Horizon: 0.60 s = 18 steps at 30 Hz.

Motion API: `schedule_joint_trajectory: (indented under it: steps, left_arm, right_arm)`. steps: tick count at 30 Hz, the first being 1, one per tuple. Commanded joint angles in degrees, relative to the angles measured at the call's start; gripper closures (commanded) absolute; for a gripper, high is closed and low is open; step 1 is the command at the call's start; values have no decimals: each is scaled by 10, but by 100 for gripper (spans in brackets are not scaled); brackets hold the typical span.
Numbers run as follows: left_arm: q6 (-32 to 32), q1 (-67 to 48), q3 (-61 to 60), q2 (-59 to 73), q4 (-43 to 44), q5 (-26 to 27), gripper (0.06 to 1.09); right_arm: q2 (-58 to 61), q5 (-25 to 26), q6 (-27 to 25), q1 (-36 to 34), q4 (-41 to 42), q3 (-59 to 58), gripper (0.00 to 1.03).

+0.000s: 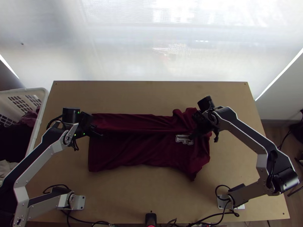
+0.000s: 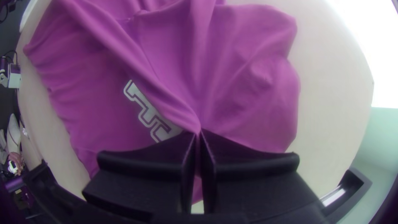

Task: Fold the t-shirt

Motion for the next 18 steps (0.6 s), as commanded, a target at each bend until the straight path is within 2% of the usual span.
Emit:
schedule_joint_trajectory:
  steps: [1, 4, 7, 14, 16, 18]
  left_arm:
    - [8, -8, -17, 16, 4, -2, 105]
    - [9, -8, -17, 32, 17, -5, 104]
    - [9, -6, -11, 52, 18, -6, 88]
    - [9, -2, -2, 88, 21, -6, 78]
    - [10, -2, 1, 94, 20, -6, 66]
    - [10, 1, 11, 102, 11, -6, 61]
  right_arm:
    - [14, 1, -4, 2, 8, -30, 100]
    - [29, 0, -3, 5, 18, -33, 100]
    - [43, 0, -2, 9, 26, -29, 97]
    - [74, 0, -2, 8, 43, -17, 94]
    - [85, 0, 0, 6, 43, -8, 91]
    - [89, 0, 1, 4, 43, -1, 84]
